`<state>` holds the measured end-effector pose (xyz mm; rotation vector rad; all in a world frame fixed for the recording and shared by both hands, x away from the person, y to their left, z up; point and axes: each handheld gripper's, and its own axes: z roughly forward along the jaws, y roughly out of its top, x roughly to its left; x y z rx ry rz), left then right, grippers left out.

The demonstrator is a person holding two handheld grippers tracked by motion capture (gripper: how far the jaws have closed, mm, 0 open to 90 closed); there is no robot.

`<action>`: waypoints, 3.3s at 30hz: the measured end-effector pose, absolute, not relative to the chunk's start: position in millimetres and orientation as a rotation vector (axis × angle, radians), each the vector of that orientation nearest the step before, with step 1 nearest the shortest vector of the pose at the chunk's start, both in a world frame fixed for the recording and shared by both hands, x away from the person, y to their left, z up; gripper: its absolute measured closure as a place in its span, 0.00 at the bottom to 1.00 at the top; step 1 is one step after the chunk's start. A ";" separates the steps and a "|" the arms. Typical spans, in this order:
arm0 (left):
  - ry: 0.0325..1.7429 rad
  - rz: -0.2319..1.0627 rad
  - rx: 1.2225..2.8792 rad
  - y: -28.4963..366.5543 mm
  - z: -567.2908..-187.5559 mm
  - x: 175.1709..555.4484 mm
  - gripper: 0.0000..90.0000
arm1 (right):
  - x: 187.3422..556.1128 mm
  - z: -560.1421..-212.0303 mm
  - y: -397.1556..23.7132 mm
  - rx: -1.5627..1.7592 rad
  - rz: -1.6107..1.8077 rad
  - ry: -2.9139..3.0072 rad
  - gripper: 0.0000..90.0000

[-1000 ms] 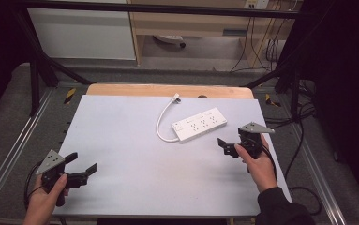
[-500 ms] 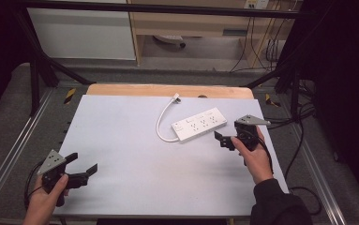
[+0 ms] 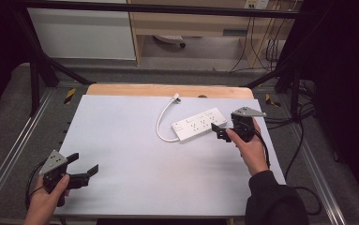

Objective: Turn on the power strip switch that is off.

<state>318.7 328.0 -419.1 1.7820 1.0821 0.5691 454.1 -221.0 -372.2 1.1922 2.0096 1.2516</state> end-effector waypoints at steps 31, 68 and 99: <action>1.072 0.566 1.802 326.4 -420.1 318.8 0.08 | 498.5 -370.2 -205.0 1.215 1.260 1.962 0.13; 1.071 0.564 1.812 327.6 -420.6 318.9 0.08 | 535.0 -402.6 -187.2 1.299 1.184 1.901 0.30; 1.068 0.565 1.819 327.3 -421.1 319.4 0.08 | 542.5 -423.7 -168.6 1.292 1.233 1.935 0.67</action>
